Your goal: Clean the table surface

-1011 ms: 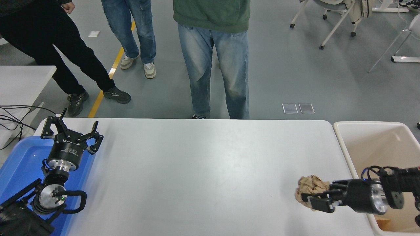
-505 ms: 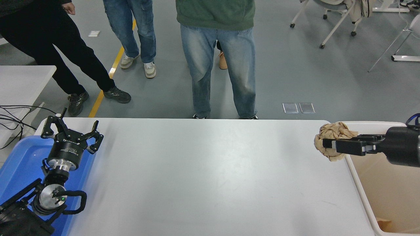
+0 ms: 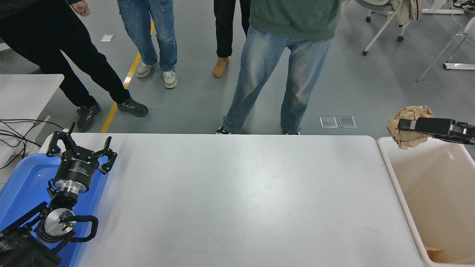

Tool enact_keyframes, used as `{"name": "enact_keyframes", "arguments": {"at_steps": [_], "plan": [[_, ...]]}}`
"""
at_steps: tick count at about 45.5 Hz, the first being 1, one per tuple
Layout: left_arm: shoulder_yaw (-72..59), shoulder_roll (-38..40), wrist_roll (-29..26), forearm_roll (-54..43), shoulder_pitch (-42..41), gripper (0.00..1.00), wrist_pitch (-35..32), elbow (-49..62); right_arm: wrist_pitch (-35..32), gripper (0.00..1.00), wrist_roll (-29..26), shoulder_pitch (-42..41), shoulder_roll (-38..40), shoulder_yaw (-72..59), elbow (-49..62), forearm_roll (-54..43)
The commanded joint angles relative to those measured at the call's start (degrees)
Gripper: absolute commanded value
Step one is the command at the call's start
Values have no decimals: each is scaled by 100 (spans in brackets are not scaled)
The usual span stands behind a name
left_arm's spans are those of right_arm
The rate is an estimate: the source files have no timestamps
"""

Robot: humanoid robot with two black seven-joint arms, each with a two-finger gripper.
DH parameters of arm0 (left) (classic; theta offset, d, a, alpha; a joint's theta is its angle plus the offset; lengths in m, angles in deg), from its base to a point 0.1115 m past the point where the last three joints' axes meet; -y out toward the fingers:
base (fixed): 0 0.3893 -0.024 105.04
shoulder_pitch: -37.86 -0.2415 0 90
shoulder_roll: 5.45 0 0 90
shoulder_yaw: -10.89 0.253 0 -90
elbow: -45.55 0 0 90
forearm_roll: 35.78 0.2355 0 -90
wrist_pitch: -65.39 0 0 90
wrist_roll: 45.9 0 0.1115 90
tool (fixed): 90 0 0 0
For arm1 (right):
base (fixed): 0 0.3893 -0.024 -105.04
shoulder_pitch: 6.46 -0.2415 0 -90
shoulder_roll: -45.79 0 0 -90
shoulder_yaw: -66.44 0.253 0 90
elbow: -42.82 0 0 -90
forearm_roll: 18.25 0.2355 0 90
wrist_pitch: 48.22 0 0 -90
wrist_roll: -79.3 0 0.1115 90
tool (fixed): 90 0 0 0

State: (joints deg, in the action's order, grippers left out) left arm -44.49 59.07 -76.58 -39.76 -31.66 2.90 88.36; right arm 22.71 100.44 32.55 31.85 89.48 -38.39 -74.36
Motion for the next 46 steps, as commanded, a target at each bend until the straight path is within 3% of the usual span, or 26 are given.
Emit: {"name": "enact_keyframes", "arguments": {"at_steps": [1, 19, 46], "plan": [[0, 0, 0, 2, 0, 99, 0, -1, 298, 0, 144, 124, -442, -36, 1115, 1172], [0, 0, 0, 2, 0, 99, 0, -1, 588, 0, 259, 502, -1312, -1, 2838, 2315], [0, 0, 0, 2, 0, 99, 0, -1, 580, 0, 338, 1311, -3395, -71, 6407, 3633]]}}
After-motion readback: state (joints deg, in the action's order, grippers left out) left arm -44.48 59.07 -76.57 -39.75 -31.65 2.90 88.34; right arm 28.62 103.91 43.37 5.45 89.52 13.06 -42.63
